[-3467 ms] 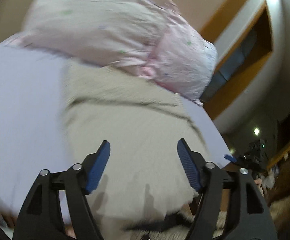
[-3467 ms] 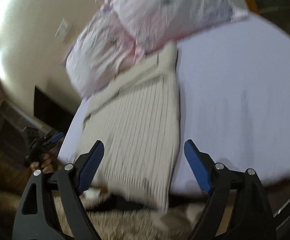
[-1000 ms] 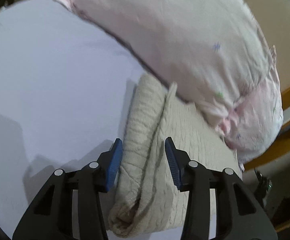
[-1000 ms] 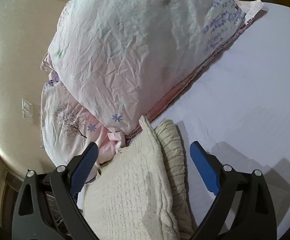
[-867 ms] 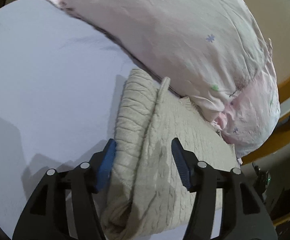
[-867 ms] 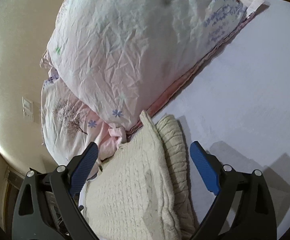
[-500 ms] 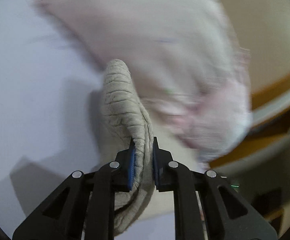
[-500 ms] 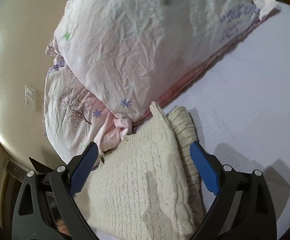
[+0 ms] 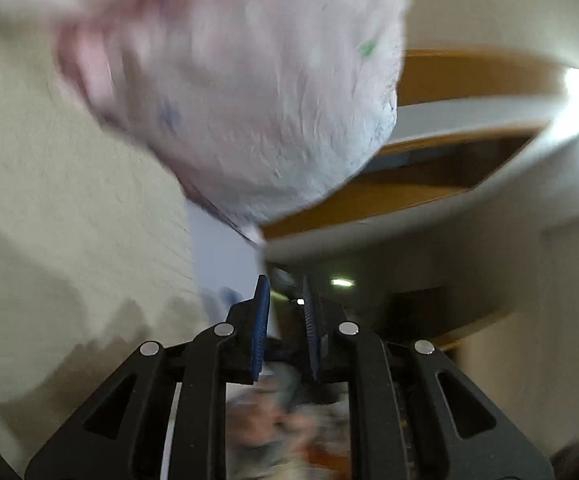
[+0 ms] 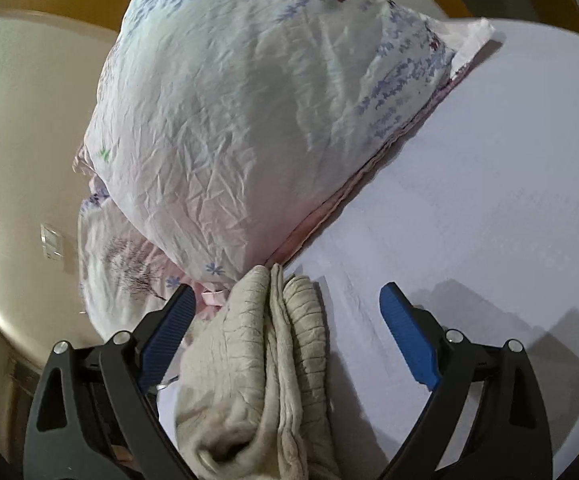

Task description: Fold small clothes

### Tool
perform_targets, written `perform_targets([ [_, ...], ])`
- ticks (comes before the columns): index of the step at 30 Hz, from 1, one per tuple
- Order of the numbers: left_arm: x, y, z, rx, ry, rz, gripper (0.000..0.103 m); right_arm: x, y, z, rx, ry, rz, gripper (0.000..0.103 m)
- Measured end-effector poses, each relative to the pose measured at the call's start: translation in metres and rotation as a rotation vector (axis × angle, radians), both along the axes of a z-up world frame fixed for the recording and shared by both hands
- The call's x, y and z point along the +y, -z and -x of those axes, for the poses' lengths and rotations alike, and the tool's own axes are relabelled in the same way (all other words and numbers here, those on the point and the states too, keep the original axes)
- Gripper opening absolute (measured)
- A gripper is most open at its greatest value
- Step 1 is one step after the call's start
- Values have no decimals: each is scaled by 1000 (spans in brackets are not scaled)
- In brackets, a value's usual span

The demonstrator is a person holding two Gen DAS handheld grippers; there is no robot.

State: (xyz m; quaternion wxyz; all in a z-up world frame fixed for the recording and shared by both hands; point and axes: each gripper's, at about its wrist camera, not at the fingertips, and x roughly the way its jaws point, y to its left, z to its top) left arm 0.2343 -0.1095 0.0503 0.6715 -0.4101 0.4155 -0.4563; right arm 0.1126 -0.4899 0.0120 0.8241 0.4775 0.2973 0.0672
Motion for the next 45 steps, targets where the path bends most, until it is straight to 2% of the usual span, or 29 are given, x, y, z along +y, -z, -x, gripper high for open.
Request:
perform_targets([
  [2, 35, -12, 9, -87, -101, -185, 32, -3, 3, -3, 18, -50, -46, 98],
  [3, 54, -14, 14, -116, -158, -291, 36, -1, 3, -5, 26, -70, -55, 99],
  [5, 75, -9, 19, -121, -202, -380, 45, 4, 4, -13, 70, -127, -66, 99],
  [7, 83, 1, 19, -79, -214, -432, 54, 15, 5, -25, 118, -183, -51, 99],
  [10, 83, 24, 15, -12, -211, -490, 56, 37, 11, -42, 230, -258, 6, 99],
  [12, 75, 31, 12, -6, -215, -530, 66, 50, 14, -53, 270, -304, 32, 100],
  [15, 62, 43, 9, -19, -205, -599, 70, 67, 9, -63, 296, -338, 109, 99],
  [16, 57, 44, 10, -25, -205, -603, 72, 72, 8, -65, 293, -358, 125, 96],
  [17, 54, 49, 12, -29, -205, -600, 73, 77, 9, -65, 288, -377, 134, 88],
  [19, 51, 51, 16, -69, -220, -606, 71, 87, 10, -61, 289, -387, 177, 55],
  [20, 49, 51, 16, -78, -216, -617, 63, 92, 16, -59, 303, -404, 140, 47],
  [21, 51, 50, 17, -84, -211, -617, 58, 93, 17, -56, 291, -394, 117, 40],
  [22, 56, 46, 19, -92, -202, -606, 46, 94, 15, -56, 281, -388, 114, 38],
  [24, 76, 31, 24, -125, -172, -553, 40, 100, 8, -47, 236, -406, 64, 34],
  [26, 95, 15, 35, -181, -186, -554, 40, 116, -3, -43, 176, -461, 26, 33],
  [27, 102, 7, 39, -227, -212, -592, 40, 129, -7, -42, 157, -494, 30, 34],
  [28, 107, 4, 41, -256, -231, -635, 43, 145, -8, -43, 154, -525, 63, 36],
  [30, 119, 7, 40, -266, -275, -768, 47, 167, -7, -46, 192, -553, 203, 45],
  [31, 123, 10, 41, -253, -286, -801, 48, 172, -8, -45, 221, -522, 297, 47],
  [32, 129, 12, 45, -251, -299, -819, 48, 172, -10, -43, 213, -489, 315, 49],
  [33, 134, 10, 52, -281, -326, -830, 49, 166, -14, -38, 190, -454, 294, 49],
  [35, 140, 5, 65, -329, -351, -848, 58, 152, -21, -27, 136, -412, 211, 49],
  [36, 141, 2, 70, -343, -359, -845, 59, 150, -24, -25, 124, -412, 201, 45],
  [37, 142, -1, 75, -355, -362, -829, 60, 152, -26, -25, 117, -432, 195, 42],
  [38, 143, -3, 77, -360, -361, -816, 60, 154, -25, -26, 129, -444, 188, 34],
  [41, 146, -6, 84, -362, -362, -802, 60, 157, -28, -19, 141, -441, 167, 32],
  [43, 149, -8, 90, -370, -363, -794, 60, 156, -37, -1, 104, -458, 111, 48],
  [44, 150, -9, 93, -374, -364, -793, 61, 155, -41, 8, 97, -479, 70, 66],
  [45, 152, -10, 94, -378, -365, -793, 61, 152, -45, 15, 93, -487, 48, 73],
])
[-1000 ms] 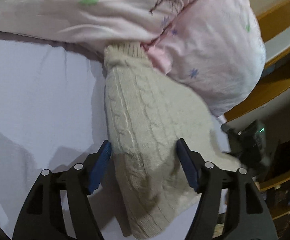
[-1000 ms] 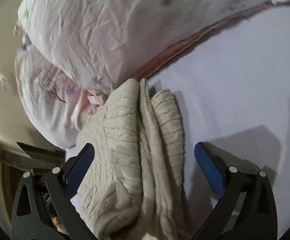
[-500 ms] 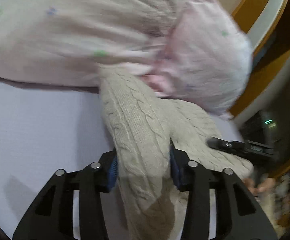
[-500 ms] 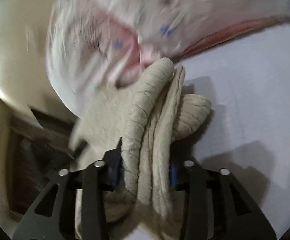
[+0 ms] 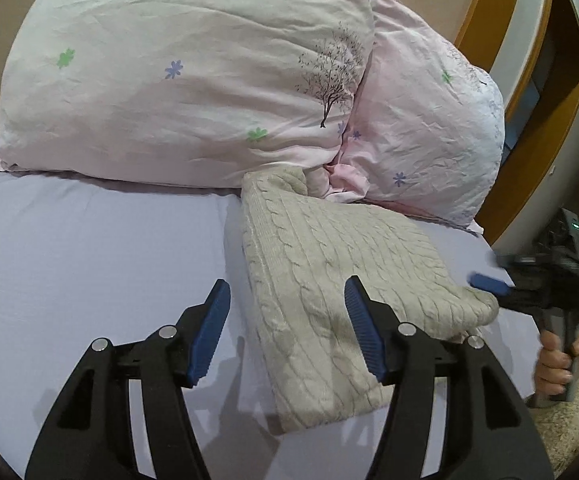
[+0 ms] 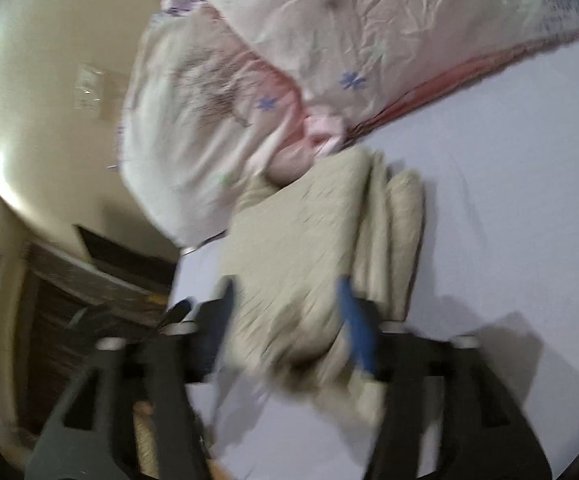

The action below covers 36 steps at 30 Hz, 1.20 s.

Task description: Fold small clothes

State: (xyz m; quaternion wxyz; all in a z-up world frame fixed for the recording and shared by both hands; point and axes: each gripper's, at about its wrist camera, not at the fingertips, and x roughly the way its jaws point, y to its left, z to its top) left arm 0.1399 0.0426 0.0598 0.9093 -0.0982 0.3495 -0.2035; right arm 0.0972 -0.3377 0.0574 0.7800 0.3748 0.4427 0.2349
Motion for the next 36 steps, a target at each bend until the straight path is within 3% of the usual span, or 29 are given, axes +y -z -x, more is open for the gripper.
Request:
perform_targets([
  [5, 3, 1, 2, 4, 3, 18, 62, -7, -14, 29, 46, -53, -45, 77],
  [13, 2, -1, 13, 1, -4, 21, 63, 26, 29, -3, 241, -92, -39, 72],
  [15, 6, -3, 16, -6, -16, 22, 64, 34, 34, -20, 241, -73, -49, 59],
  [16, 9, -4, 17, -7, -24, 27, 64, 35, 36, -25, 223, -57, -48, 33],
  [17, 12, -4, 18, -5, -30, 35, 64, 35, 37, -28, 201, -53, -55, 15],
  [20, 16, -4, 23, -7, -30, 42, 64, 29, 26, -18, 129, -30, -89, 12],
  [24, 18, -2, 27, -19, -3, 40, 64, 18, 10, 27, 55, -20, -108, 11],
  [25, 17, -1, 27, -20, 6, 46, 64, 17, 16, 37, 71, -3, -73, 12],
  [27, 14, 1, 27, -17, 24, 54, 64, 18, 42, 43, 163, 24, 94, 15],
  [28, 10, 2, 25, -9, 30, 52, 64, 17, 48, 43, 177, 28, 110, 15],
  [30, 6, 2, 27, -8, 45, 54, 64, 9, 45, 46, 163, 47, 62, 30],
  [31, 4, 1, 31, -15, 58, 51, 64, 4, 28, 50, 104, 93, 101, 36],
  [32, 2, 1, 33, -21, 62, 47, 65, -1, 14, 55, 47, 135, 154, 52],
  [33, 1, 0, 35, -28, 67, 42, 66, -5, -1, 60, -14, 187, 223, 57],
  [34, 0, -1, 37, -37, 67, 38, 71, -9, -20, 66, -94, 244, 284, 57],
  [36, -2, -1, 39, -47, 58, 39, 76, -7, -31, 65, -161, 191, 215, 57],
])
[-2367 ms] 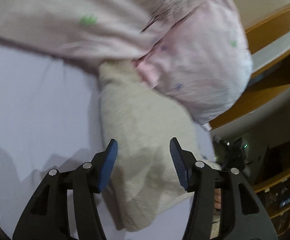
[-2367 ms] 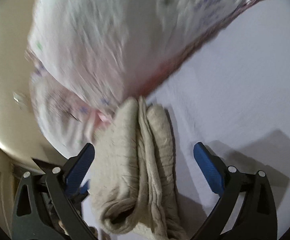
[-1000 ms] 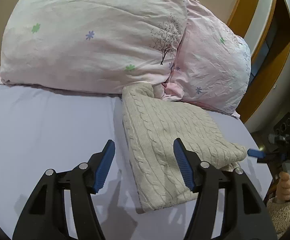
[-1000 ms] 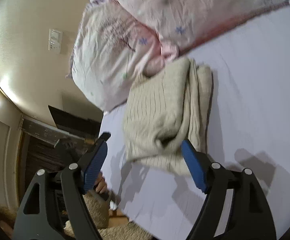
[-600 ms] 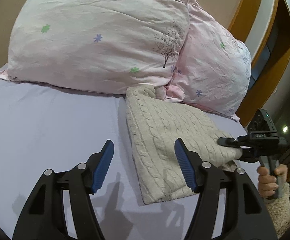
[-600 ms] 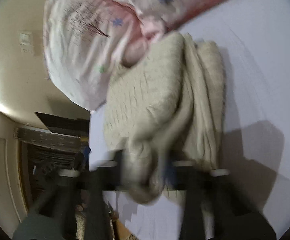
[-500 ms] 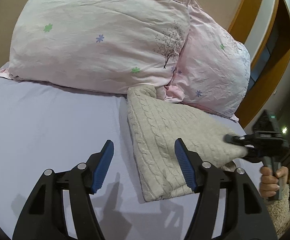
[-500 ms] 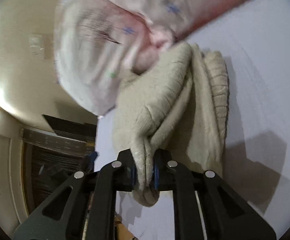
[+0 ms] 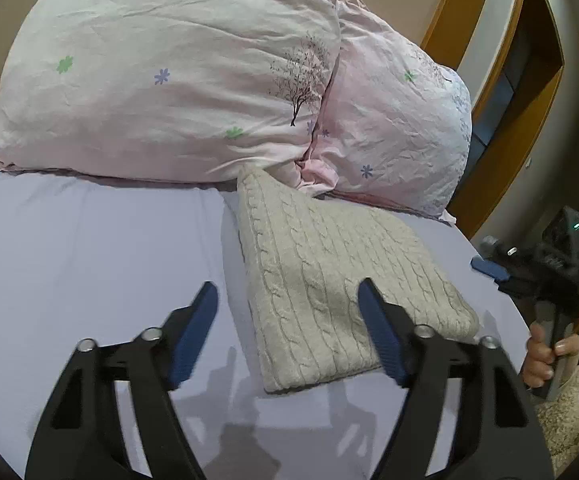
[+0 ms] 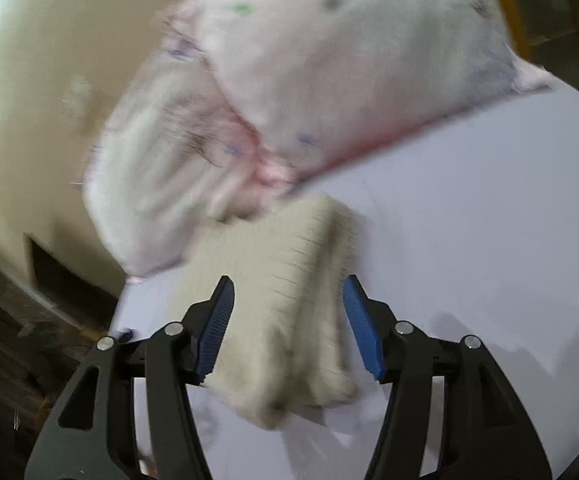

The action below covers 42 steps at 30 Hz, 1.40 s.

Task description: Fold small clothes

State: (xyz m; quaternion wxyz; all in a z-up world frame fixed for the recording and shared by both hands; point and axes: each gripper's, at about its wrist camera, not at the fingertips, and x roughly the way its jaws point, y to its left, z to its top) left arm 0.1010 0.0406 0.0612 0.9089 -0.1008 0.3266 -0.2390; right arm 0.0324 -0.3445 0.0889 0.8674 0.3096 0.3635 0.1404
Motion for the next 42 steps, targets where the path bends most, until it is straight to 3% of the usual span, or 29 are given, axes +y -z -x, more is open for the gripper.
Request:
perform_targets([
  [2, -5, 2, -2, 10, -2, 10, 83, 17, 4, -13, 12, -130, -55, 59],
  [3, -7, 3, -2, 18, -2, 12, 83, 30, 13, -23, 53, -192, -30, 59],
  [5, -12, 6, -3, 38, 6, 11, 85, 43, 35, -43, 157, -195, 67, 55],
  [7, -16, 8, 1, 42, 4, -12, 91, 31, 58, -66, 211, -143, 81, 30],
  [8, -17, 9, 3, 39, -2, -23, 95, 23, 60, -73, 227, -119, 69, 12],
  [10, -18, 10, 11, 31, -17, -57, 98, 3, 64, -84, 296, -97, -11, 8],
  [11, -18, 12, 14, 30, -25, -74, 99, -2, 60, -79, 290, -97, -21, 12],
  [13, -15, 17, 21, 34, -52, -111, 102, -4, 45, -64, 213, -89, 24, 55],
  [14, -14, 20, 25, 39, -61, -124, 102, -4, 32, -44, 143, -60, 84, 95],
  [15, -13, 25, 27, 48, -65, -138, 102, -5, 23, -27, 84, -26, 130, 101],
  [16, -14, 28, 29, 57, -73, -151, 102, -8, 12, -3, -7, 13, 179, 101],
  [19, -22, 41, 34, 111, -127, -263, 102, -14, 1, 41, -92, 50, 252, 101],
  [22, -32, 51, 39, 138, -152, -347, 102, 3, 12, 57, -40, 52, 335, 101],
  [25, -42, 57, 44, 152, -145, -358, 102, 30, 37, 58, 49, -52, 400, 101],
  [32, -58, 72, 45, 192, -144, -385, 102, 91, 69, 42, 172, -115, 568, 101],
  [37, -63, 74, 46, 172, -172, -421, 102, 110, 80, 45, 177, -78, 702, 101],
  [42, -63, 74, 46, 167, -169, -422, 102, 107, 82, 47, 181, -64, 691, 101],
])
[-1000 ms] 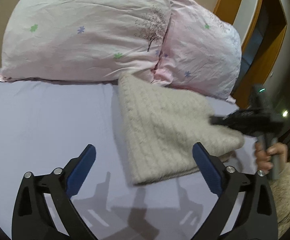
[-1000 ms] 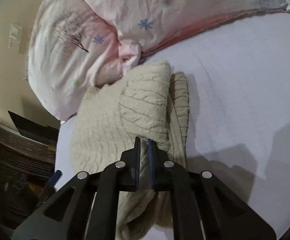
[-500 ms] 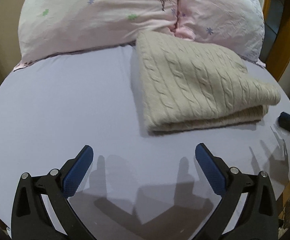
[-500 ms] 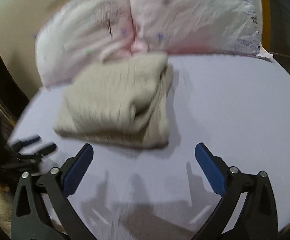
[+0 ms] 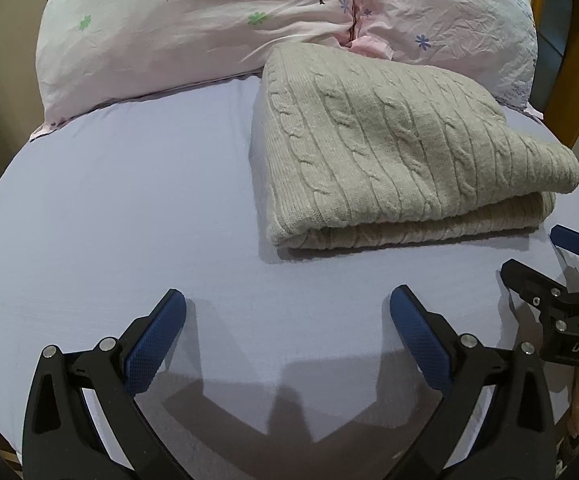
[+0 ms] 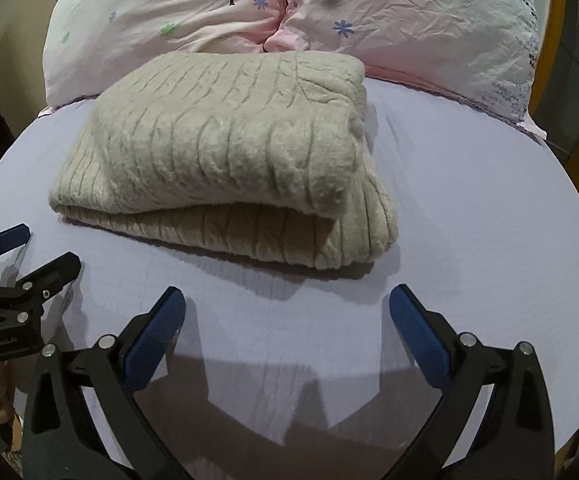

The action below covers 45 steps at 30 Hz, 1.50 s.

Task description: Fold small clothes

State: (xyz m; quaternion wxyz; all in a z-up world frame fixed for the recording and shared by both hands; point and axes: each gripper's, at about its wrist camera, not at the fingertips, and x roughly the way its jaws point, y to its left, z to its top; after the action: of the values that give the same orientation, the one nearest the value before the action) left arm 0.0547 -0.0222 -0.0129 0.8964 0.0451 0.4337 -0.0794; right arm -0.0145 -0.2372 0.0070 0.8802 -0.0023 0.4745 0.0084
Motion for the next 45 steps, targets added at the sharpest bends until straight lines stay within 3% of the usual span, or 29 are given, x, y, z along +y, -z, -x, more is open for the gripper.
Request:
perform_targets([
  [45, -1, 0, -1, -2, 3, 0, 102, -2, 0, -5, -3, 5, 0, 101],
])
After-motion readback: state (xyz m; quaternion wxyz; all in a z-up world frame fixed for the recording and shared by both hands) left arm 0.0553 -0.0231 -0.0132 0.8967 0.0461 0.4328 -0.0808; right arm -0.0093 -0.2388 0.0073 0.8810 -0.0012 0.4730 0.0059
